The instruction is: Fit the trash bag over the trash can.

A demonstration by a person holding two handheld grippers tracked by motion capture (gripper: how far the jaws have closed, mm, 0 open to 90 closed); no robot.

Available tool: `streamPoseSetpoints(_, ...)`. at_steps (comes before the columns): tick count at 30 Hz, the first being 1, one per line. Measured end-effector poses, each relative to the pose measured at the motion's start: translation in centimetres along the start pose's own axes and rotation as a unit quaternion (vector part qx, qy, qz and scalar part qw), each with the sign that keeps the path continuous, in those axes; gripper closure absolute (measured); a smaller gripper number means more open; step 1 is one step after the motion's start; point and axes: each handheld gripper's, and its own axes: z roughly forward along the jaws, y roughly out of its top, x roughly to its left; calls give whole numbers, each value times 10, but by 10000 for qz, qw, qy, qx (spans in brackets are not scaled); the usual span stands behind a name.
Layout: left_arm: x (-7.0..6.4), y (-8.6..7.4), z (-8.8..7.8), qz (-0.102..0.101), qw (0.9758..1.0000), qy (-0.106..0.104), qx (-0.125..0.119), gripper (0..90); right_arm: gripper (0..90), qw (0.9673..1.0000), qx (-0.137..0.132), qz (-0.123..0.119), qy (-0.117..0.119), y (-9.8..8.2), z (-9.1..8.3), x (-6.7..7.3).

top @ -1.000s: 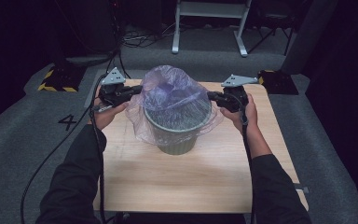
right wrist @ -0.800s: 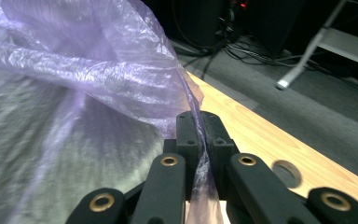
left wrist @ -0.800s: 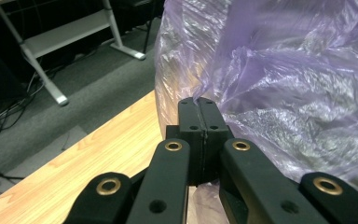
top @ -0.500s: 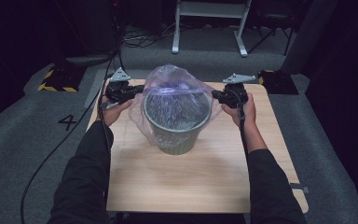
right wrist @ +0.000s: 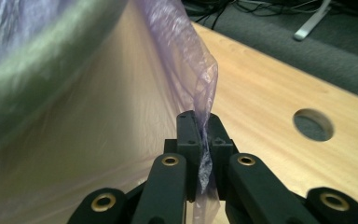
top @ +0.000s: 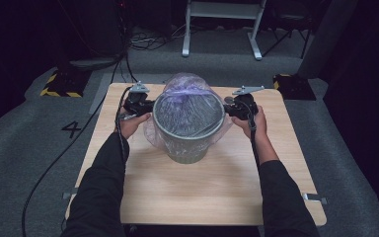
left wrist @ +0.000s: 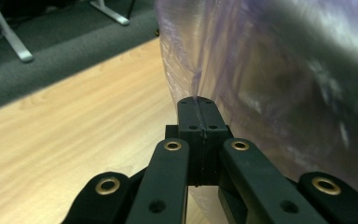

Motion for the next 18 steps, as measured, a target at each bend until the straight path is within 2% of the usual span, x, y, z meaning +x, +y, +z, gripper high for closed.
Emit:
streamPoseSetpoints(5,-3,-5,2,12,9999,-129,103,900,880,9997,96,-22,201,-8,5,4)
streamPoseSetpoints(7,-4,-8,0,-3,9999,-71,87,900,875,9997,116,-104,213,-11,5,8)
streamPoseSetpoints(8,-4,-8,-3,-82,9999,58,51,896,862,9996,114,-114,244,-13,5,10)
streamPoseSetpoints(9,-4,-8,-8,-159,9997,157,-6,778,820,9996,99,-161,223,-14,5,12)
streamPoseSetpoints(11,-5,-9,-17,-148,9997,167,-95,628,780,9996,89,-282,26,-17,0,14)
streamPoseSetpoints(12,-7,-10,-23,-61,9997,214,-143,597,764,9995,75,-304,-6,-17,-2,14)
streamPoseSetpoints(14,-10,-12,-37,-10,9993,255,-287,544,686,9990,-3,-397,-197,-17,-8,13)
streamPoseSetpoints(15,-11,-13,-42,6,9991,284,-316,458,658,9989,-91,-408,-215,-18,-13,11)
streamPoseSetpoints(18,-15,-21,-65,78,9978,334,-559,308,541,9980,-241,-529,-256,-19,-25,10)
